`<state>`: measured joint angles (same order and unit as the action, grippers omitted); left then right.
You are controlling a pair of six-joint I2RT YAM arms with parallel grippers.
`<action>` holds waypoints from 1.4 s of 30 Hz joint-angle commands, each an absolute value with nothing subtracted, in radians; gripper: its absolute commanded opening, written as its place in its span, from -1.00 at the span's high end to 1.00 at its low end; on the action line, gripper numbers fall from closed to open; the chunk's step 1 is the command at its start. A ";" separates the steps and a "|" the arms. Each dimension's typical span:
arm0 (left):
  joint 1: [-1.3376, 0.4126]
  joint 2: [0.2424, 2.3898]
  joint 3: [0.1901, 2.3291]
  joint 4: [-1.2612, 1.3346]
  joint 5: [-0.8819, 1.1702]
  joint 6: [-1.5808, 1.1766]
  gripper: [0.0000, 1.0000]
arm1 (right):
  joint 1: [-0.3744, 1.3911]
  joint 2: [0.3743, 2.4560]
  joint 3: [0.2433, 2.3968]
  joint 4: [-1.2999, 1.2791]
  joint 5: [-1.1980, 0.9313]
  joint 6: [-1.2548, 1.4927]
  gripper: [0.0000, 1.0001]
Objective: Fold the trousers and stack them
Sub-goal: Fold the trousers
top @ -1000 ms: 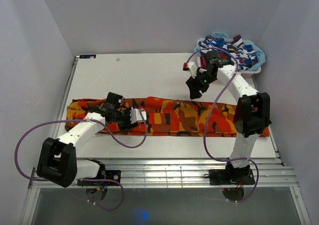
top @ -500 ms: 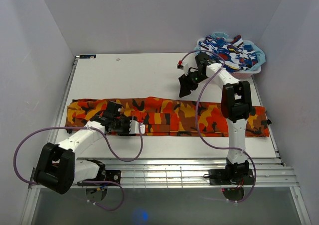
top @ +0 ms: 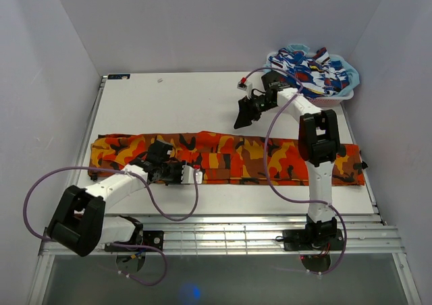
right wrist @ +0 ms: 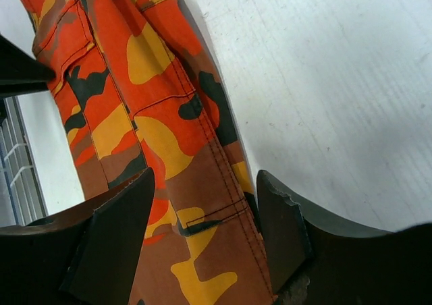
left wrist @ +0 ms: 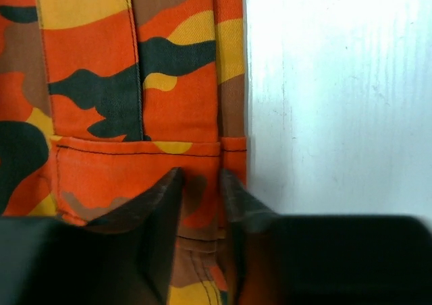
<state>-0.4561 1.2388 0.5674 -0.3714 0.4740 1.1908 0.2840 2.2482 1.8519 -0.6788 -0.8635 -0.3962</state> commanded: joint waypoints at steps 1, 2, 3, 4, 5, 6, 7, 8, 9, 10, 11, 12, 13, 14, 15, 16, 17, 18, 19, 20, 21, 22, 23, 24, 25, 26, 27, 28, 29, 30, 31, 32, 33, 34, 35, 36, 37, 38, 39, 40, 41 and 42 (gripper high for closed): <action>-0.460 1.299 0.572 -0.348 0.454 1.175 0.29 | 0.291 2.218 1.835 -0.649 -0.900 -0.377 -0.35; -0.460 1.301 0.575 -0.363 0.465 1.181 0.49 | 0.291 2.217 1.838 -0.647 -0.902 -0.379 -0.35; -0.460 1.301 0.574 -0.379 0.480 1.190 0.57 | 0.293 2.215 1.839 -0.646 -0.910 -0.379 -0.35; -0.462 1.293 0.569 -0.415 0.506 1.204 0.63 | 0.293 2.214 1.844 -0.643 -0.913 -0.374 -0.36; -0.472 1.289 0.552 -0.435 0.512 1.216 0.75 | 0.296 2.212 1.845 -0.641 -0.917 -0.373 -0.36; -0.482 1.286 0.540 -0.452 0.512 1.227 0.79 | 0.299 2.214 1.848 -0.641 -0.929 -0.373 -0.36; -0.491 1.279 0.529 -0.487 0.512 1.256 0.84 | 0.301 2.214 1.850 -0.640 -0.936 -0.371 -0.36; -0.503 1.267 0.509 -0.505 0.517 1.268 0.91 | 0.307 2.214 1.850 -0.637 -0.942 -0.359 -0.36; -0.505 1.258 0.503 -0.521 0.523 1.282 0.94 | 0.310 2.210 1.848 -0.635 -0.962 -0.359 -0.36; -0.509 1.250 0.499 -0.561 0.531 1.295 0.96 | 0.316 2.203 1.845 -0.634 -0.963 -0.359 -0.36; -0.514 1.235 0.496 -0.583 0.549 1.313 0.97 | 0.327 2.194 1.833 -0.624 -0.968 -0.356 -0.35; -0.520 1.227 0.499 -0.604 0.557 1.321 0.99 | 0.333 2.184 1.819 -0.608 -0.986 -0.342 -0.32; -0.525 1.221 0.500 -0.647 0.563 1.327 0.99 | 0.340 2.157 1.804 -0.571 -0.995 -0.331 -0.24; -0.538 1.216 0.503 -0.666 0.572 1.338 0.99 | 0.356 2.142 1.769 -0.554 -1.003 -0.324 -0.16; -0.545 1.209 0.512 -0.675 0.575 1.330 0.92 | 0.367 2.128 1.743 -0.537 -1.031 -0.302 -0.08; -0.546 1.203 0.523 -0.687 0.580 1.313 0.73 | 0.377 2.102 1.715 -0.511 -1.043 -0.295 0.02; -0.548 1.198 0.538 -0.696 0.595 1.268 0.53 | 0.403 2.092 1.689 -0.512 -1.045 -0.295 0.08; -0.548 1.177 0.560 -0.709 0.604 1.243 0.35 | 0.419 2.088 1.648 -0.518 -1.039 -0.301 0.13; -0.546 1.163 0.607 -0.703 0.612 1.195 0.09 | 0.431 2.086 1.628 -0.537 -1.035 -0.340 0.21; -0.546 1.148 0.635 -0.678 0.615 1.130 0.00 | 0.455 2.088 1.608 -0.576 -1.025 -0.363 0.24; -0.546 1.134 0.662 -0.649 0.608 0.967 -0.03 | 0.466 2.091 1.565 -0.589 -0.991 -0.382 0.29; -0.543 1.128 0.734 -0.632 0.609 0.904 -0.04 | 0.474 2.094 1.537 -0.591 -0.986 -0.394 0.32; -0.528 1.135 0.777 -0.635 0.615 0.850 -0.04 | 0.477 2.094 1.507 -0.571 -0.982 -0.393 0.32; -0.517 1.146 0.822 -0.638 0.618 0.795 -0.03 | 0.477 2.091 1.473 -0.543 -0.953 -0.373 0.33; -0.468 1.175 0.900 -0.634 0.644 0.693 -0.02 | 0.476 2.089 1.409 -0.517 -0.937 -0.350 0.34; -0.439 1.190 0.935 -0.626 0.667 0.649 -0.02 | 0.476 2.091 1.385 -0.487 -0.924 -0.350 0.34; -0.405 1.207 0.965 -0.611 0.682 0.606 -0.02 | 0.477 2.094 1.364 -0.470 -0.889 -0.341 0.34; -0.353 1.256 0.992 -0.574 0.678 0.525 -0.03 | 0.477 2.100 1.333 -0.454 -0.871 -0.333 0.34; -0.333 1.294 1.050 -0.569 0.670 0.505 -0.05 | 0.477 2.106 1.325 -0.450 -0.856 -0.333 0.34; -0.312 1.336 1.081 -0.572 0.664 0.497 -0.06 | 0.477 2.111 1.321 -0.443 -0.836 -0.331 0.34; -0.296 1.382 1.109 -0.577 0.643 0.485 -0.06 | 0.477 2.123 1.318 -0.443 -0.830 -0.330 0.35; -0.255 1.479 1.136 -0.595 0.650 0.492 -0.07 | 0.477 2.126 1.319 -0.448 -0.830 -0.330 0.35; -0.236 1.526 1.194 -0.616 0.650 0.509 -0.07 | 0.477 2.128 1.322 -0.454 -0.833 -0.337 0.36; -0.224 1.573 1.216 -0.638 0.638 0.509 -0.07 | 0.477 2.123 1.325 -0.459 -0.833 -0.341 0.37; -0.209 1.662 1.242 -0.679 0.658 0.565 -0.07 | 0.479 2.117 1.331 -0.460 -0.834 -0.342 0.37; -0.201 1.698 1.288 -0.701 0.664 0.580 -0.07 | 0.479 2.109 1.338 -0.466 -0.838 -0.351 0.37; -0.196 1.725 1.299 -0.719 0.681 0.587 -0.08 | 0.479 2.089 1.344 -0.478 -0.859 -0.357 0.33; -0.189 1.749 1.310 -0.730 0.705 0.607 -0.08 | 0.479 2.076 1.348 -0.482 -0.870 -0.359 0.31; -0.189 1.781 1.313 -0.730 0.730 0.624 -0.08 | 0.479 2.060 1.357 -0.486 -0.886 -0.362 0.27; -0.189 1.792 1.313 -0.733 0.747 0.632 -0.08 | 0.479 2.031 1.362 -0.488 -0.893 -0.364 0.17; -0.189 1.801 1.313 -0.735 0.759 0.641 -0.08 | 0.479 2.016 1.370 -0.501 -0.896 -0.370 0.08; -0.189 1.807 1.313 -0.736 0.782 0.652 -0.06 | 0.477 2.002 1.384 -0.503 -0.896 -0.371 -0.01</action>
